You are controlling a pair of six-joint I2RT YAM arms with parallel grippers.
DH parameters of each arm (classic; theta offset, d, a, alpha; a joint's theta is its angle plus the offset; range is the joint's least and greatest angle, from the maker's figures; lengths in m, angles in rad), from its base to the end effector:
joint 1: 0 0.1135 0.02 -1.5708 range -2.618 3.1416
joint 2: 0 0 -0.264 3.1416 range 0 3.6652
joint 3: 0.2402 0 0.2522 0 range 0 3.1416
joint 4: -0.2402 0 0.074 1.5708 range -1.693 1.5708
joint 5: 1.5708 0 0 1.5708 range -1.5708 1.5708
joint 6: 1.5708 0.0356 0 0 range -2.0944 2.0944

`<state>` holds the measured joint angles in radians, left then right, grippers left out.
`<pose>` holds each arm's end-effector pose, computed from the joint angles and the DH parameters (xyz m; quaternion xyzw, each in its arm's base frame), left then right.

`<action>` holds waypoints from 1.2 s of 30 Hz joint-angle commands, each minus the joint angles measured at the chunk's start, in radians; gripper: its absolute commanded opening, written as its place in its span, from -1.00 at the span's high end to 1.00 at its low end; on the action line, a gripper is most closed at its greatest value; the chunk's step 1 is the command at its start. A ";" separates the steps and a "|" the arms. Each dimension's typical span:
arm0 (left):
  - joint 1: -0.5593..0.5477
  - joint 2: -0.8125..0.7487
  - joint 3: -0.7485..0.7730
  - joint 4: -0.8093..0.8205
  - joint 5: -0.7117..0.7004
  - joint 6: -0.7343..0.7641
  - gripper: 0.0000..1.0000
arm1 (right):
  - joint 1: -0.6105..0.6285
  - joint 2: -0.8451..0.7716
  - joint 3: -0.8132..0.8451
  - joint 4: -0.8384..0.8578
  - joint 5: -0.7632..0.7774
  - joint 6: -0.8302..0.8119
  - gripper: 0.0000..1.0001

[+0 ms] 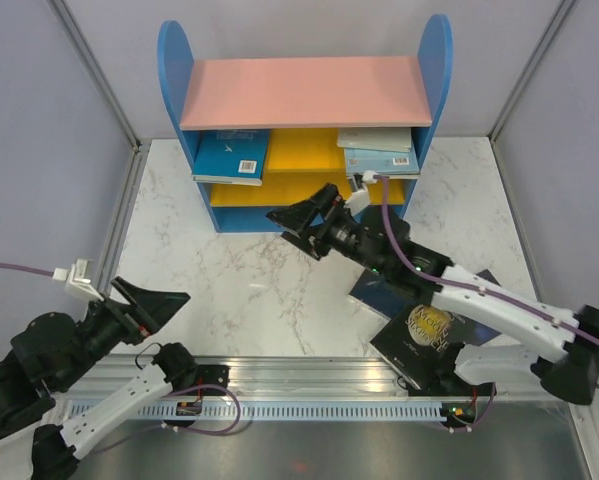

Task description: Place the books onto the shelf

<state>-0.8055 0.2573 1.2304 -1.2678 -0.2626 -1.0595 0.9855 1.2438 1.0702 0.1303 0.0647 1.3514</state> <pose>-0.0234 0.0377 0.3855 -0.1782 0.7801 -0.4116 0.4363 0.1656 0.2457 0.3756 0.1533 0.7058 0.6269 0.2922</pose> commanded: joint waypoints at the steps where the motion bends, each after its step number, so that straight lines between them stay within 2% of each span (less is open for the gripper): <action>1: -0.006 0.117 -0.055 0.149 0.062 0.067 -0.99 | -0.005 -0.199 0.008 -0.321 0.134 -0.167 -0.96; 2: -0.008 0.135 -0.072 0.174 0.098 0.088 -0.99 | -0.010 -0.236 0.016 -0.396 0.220 -0.187 -0.96; 3: -0.006 0.155 -0.110 0.239 0.120 0.099 -0.98 | -0.011 -0.300 0.023 -0.555 0.262 -0.195 -0.96; 5: -0.006 0.219 -0.155 0.310 0.189 0.116 -0.98 | -0.042 -0.349 0.031 -0.719 0.335 -0.167 -0.96; 6: -0.006 0.240 -0.204 0.385 0.215 0.119 -0.99 | -0.065 -0.377 0.033 -0.862 0.336 -0.149 -0.96; 8: -0.006 0.301 -0.259 0.473 0.291 0.118 -0.99 | -0.147 -0.382 0.019 -0.981 0.299 -0.129 -0.96; 10: -0.006 0.342 -0.337 0.595 0.333 0.113 -1.00 | -0.217 -0.342 -0.004 -1.122 0.197 -0.162 -0.96; 12: -0.008 0.413 -0.399 0.675 0.384 0.110 -1.00 | -0.304 -0.285 -0.054 -1.150 0.089 -0.210 -0.96; 15: -0.009 0.532 -0.439 0.804 0.439 0.122 -1.00 | -0.416 -0.267 -0.098 -1.150 0.044 -0.262 -0.96; 18: -0.017 0.666 -0.445 0.906 0.474 0.148 -1.00 | -0.582 -0.259 -0.118 -1.146 0.005 -0.345 -0.96; 21: -0.023 0.814 -0.440 0.999 0.494 0.184 -0.99 | -0.799 -0.207 -0.148 -1.146 -0.101 -0.454 -0.96; 25: -0.029 0.997 -0.410 1.100 0.523 0.211 -0.99 | -0.944 -0.152 -0.182 -1.121 -0.131 -0.532 -0.96; 28: -0.035 1.147 -0.352 1.144 0.533 0.236 -1.00 | -1.017 -0.112 -0.205 -1.077 -0.123 -0.557 -0.96; 32: -0.041 1.279 -0.234 1.153 0.557 0.273 -0.99 | -1.055 -0.037 -0.223 -1.040 -0.123 -0.563 -0.96; 36: -0.069 1.327 -0.204 1.191 0.629 0.303 -0.99 | -1.058 -0.024 -0.226 -1.052 -0.076 -0.592 -0.96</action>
<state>-0.8486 1.5723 0.9710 -0.1772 0.2886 -0.8433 -0.0658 1.2217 0.8471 -0.9329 -0.0437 0.8055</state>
